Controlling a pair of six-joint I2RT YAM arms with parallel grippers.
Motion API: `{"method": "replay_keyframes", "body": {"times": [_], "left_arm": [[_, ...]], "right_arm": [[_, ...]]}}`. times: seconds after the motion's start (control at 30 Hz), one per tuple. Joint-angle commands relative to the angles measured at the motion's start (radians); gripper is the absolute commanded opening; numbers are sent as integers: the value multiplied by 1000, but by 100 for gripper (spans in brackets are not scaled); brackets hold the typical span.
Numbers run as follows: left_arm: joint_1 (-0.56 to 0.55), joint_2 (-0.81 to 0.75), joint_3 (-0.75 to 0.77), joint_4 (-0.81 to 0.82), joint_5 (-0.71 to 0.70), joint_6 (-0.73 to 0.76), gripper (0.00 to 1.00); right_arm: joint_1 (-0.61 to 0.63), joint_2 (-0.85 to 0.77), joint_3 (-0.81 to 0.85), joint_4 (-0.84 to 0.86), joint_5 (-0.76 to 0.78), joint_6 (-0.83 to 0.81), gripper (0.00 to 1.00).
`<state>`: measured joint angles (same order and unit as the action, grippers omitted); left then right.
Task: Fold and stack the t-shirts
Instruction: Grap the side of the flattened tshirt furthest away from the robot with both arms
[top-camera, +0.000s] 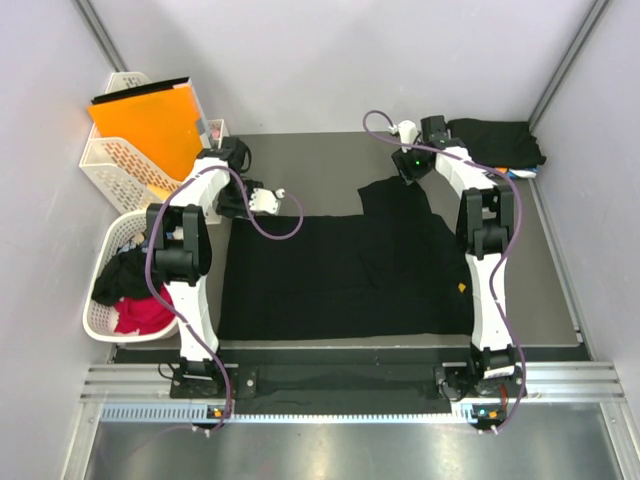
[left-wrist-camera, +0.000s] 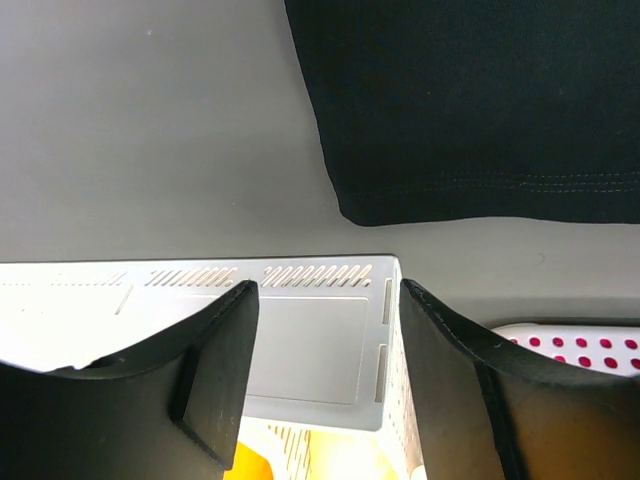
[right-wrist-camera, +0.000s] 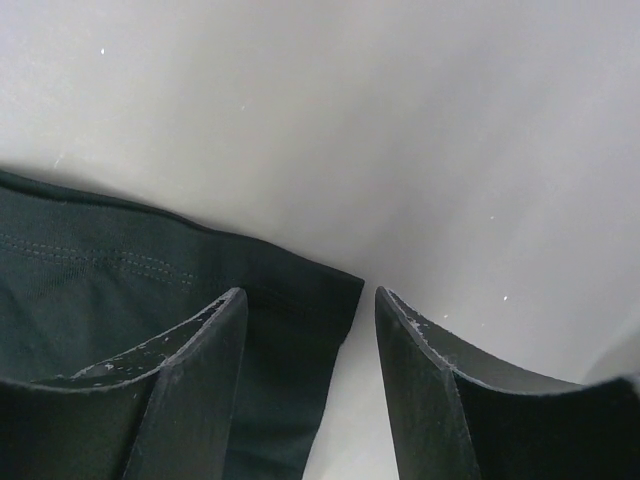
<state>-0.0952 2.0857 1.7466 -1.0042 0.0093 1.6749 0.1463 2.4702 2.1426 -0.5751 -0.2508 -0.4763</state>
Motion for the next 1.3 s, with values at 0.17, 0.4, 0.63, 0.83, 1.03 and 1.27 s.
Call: {"method": "replay_keyframes", "body": {"times": [0.17,0.4,0.63,0.83,1.03,1.27], "left_arm": [[-14,-50,10,-50,4,14,63],[-28,-59,11,-53,1,6,64],[-55,-61,17,-56,-38,-12,64],[-77,-61,16,-60,-52,-44,64],[-93,-70,4,-53,-60,-83,64],[-95,-87,-35,-25,-57,-104,64]], "right_arm": [[-22,21,54,9,-61,71,54],[-68,24,53,-6,-142,123,53],[-112,13,37,-29,-258,142,53],[-132,42,76,-106,-409,94,54],[-128,65,95,-131,-478,84,55],[-113,73,114,-114,-470,96,54]]}}
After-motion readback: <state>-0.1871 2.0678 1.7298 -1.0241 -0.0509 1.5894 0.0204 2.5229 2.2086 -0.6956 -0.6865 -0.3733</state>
